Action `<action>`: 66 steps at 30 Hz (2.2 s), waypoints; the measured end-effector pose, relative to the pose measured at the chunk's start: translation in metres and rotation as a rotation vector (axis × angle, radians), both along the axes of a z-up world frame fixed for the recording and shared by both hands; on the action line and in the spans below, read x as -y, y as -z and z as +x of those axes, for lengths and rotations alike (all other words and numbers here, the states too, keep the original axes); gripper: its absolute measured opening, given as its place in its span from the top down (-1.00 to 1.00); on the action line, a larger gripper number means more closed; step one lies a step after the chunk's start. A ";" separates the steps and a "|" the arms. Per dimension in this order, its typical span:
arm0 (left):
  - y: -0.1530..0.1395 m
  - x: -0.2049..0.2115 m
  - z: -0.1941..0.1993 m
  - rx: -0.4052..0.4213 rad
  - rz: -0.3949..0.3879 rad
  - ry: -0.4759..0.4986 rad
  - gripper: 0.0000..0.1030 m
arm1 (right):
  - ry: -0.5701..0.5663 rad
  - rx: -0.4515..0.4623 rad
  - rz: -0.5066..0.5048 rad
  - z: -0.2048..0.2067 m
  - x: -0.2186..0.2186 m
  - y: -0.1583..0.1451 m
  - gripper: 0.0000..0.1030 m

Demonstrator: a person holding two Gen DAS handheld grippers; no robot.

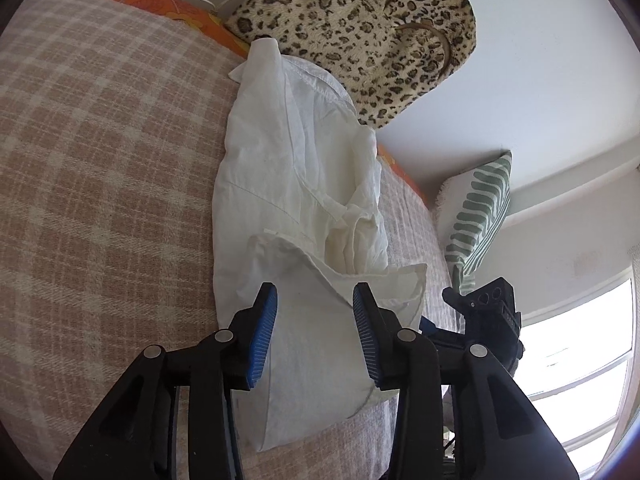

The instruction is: Fold small clothes

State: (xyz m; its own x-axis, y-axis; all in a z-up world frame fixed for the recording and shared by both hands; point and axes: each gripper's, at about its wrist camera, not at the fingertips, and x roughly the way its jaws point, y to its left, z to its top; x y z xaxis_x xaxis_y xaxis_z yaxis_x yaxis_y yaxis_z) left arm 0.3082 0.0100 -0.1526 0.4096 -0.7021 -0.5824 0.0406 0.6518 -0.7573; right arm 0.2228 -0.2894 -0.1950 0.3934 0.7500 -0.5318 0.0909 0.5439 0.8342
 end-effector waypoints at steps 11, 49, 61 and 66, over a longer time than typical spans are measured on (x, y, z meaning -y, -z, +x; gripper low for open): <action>-0.044 0.029 -0.040 0.262 0.275 0.099 0.27 | -0.382 0.425 -0.544 -0.054 -0.083 -0.073 0.29; -0.014 0.061 -0.042 0.230 0.461 0.164 0.27 | -0.525 0.400 -0.516 -0.027 -0.142 -0.020 0.68; 0.024 0.082 -0.066 0.253 0.628 0.269 0.27 | -0.505 0.353 -0.752 -0.074 -0.103 0.008 0.73; 0.018 0.078 -0.065 0.254 0.616 0.256 0.27 | -0.477 0.407 -0.700 -0.080 -0.094 -0.013 0.74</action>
